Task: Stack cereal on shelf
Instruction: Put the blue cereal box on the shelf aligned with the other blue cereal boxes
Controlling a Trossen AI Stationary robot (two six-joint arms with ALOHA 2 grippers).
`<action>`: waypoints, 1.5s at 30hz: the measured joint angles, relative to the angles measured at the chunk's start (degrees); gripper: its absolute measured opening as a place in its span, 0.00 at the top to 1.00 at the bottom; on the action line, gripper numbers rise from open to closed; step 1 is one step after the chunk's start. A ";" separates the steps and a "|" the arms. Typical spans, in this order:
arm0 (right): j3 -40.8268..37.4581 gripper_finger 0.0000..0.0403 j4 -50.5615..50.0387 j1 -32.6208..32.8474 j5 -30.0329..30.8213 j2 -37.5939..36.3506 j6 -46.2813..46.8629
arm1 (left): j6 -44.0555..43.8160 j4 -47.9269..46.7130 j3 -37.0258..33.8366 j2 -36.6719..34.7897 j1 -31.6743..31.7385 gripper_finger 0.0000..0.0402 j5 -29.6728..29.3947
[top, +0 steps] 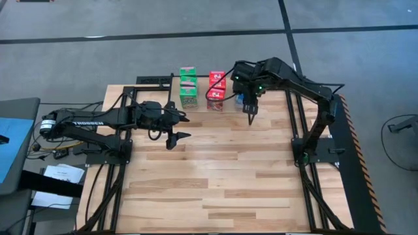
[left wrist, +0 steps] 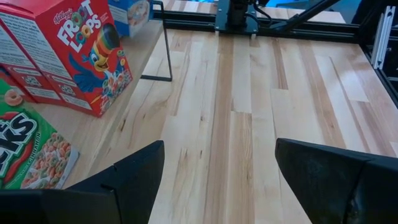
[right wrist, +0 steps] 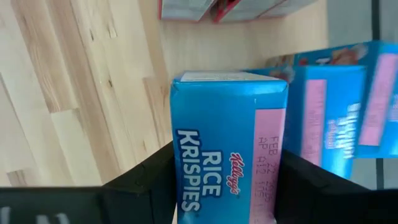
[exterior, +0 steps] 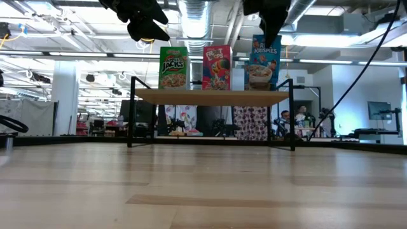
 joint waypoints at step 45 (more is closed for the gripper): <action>0.75 0.40 0.48 0.48 1.40 0.61 -1.05 | -0.17 -0.42 0.00 0.00 0.00 0.27 0.00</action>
